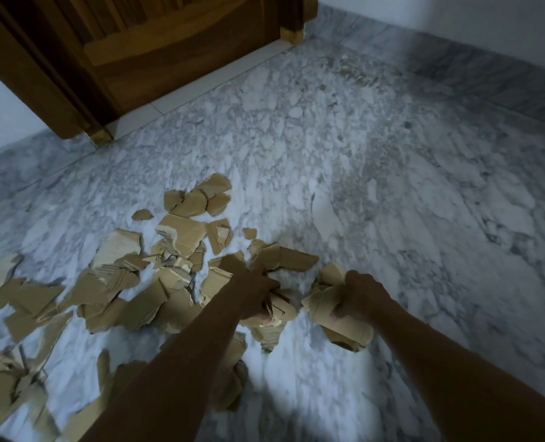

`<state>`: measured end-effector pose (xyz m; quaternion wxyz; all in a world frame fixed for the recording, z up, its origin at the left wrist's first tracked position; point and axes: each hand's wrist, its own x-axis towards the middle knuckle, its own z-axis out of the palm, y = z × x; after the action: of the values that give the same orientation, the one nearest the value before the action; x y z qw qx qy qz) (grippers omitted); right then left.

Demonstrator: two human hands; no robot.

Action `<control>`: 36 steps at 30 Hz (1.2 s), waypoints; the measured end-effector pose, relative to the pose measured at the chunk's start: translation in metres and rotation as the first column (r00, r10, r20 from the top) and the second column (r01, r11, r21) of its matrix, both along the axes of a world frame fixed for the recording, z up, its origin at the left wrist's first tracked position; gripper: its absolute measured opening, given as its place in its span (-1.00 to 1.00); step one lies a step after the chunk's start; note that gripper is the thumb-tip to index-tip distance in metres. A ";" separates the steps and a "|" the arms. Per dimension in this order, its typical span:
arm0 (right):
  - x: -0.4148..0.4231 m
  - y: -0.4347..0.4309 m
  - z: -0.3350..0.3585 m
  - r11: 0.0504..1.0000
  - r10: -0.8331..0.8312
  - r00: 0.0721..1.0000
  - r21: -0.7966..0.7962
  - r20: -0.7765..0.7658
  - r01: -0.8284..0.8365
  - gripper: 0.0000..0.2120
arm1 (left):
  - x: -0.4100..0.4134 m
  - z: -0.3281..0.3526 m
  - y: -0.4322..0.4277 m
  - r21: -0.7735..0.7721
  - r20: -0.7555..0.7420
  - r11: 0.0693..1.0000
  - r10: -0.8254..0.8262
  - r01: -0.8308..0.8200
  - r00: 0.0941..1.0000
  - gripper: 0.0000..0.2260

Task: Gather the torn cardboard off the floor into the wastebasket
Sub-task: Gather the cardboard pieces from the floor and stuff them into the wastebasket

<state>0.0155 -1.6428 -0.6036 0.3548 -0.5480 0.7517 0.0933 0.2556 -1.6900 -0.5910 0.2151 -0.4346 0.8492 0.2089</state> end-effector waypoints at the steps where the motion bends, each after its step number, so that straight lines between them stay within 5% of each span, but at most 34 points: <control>1: -0.002 -0.002 0.003 0.999 0.044 0.999 0.016 0.015 -0.044 -0.24 | 0.003 0.002 0.000 0.020 -0.053 0.999 0.034 -0.033 0.998 -0.63; 5: -0.012 -0.035 0.028 0.993 0.115 0.988 0.025 0.105 -0.118 -0.39 | 0.021 0.026 -0.009 0.057 -0.219 0.952 0.305 -0.300 0.927 -0.51; 9: 0.014 -0.079 0.052 0.986 0.148 0.977 -0.094 0.152 -0.134 -0.47 | 0.076 0.046 -0.032 0.280 -0.496 0.786 0.610 -0.552 0.618 -0.17; 14: 0.093 -0.111 0.025 0.973 0.206 0.975 -0.127 0.088 -0.194 -0.46 | 0.133 0.047 -0.030 0.376 -0.552 0.626 0.744 -0.684 0.377 -0.57; 19: 0.135 -0.102 -0.010 0.982 0.120 0.992 -0.150 0.042 -0.112 -0.39 | 0.153 0.030 -0.024 0.445 -0.590 0.526 0.781 -0.725 0.205 -0.51; 21: 0.136 -0.100 -0.016 0.982 0.080 0.997 -0.170 0.015 -0.077 -0.48 | 0.150 0.022 -0.026 0.450 -0.583 0.514 0.789 -0.731 0.196 -0.49; 25: 0.127 -0.097 -0.016 0.987 0.084 0.989 -0.147 0.119 -0.066 -0.22 | 0.141 0.017 -0.031 0.420 -0.559 0.520 0.794 -0.744 0.239 -0.44; 32: 0.090 -0.082 -0.003 0.980 0.059 0.942 -0.199 0.331 0.009 -0.22 | 0.129 0.036 -0.053 0.342 -0.448 0.630 0.761 -0.697 0.469 -0.68; 36: 0.028 -0.077 0.011 0.978 0.052 0.940 -0.209 0.337 0.021 -0.25 | 0.093 0.044 -0.081 0.247 -0.347 0.776 0.631 -0.581 0.694 -0.72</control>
<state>0.0436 -1.7199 -0.5928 0.4191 -0.5961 0.6801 -0.0799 0.3483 -1.7712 -0.5468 -0.0241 -0.6226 0.6696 0.4043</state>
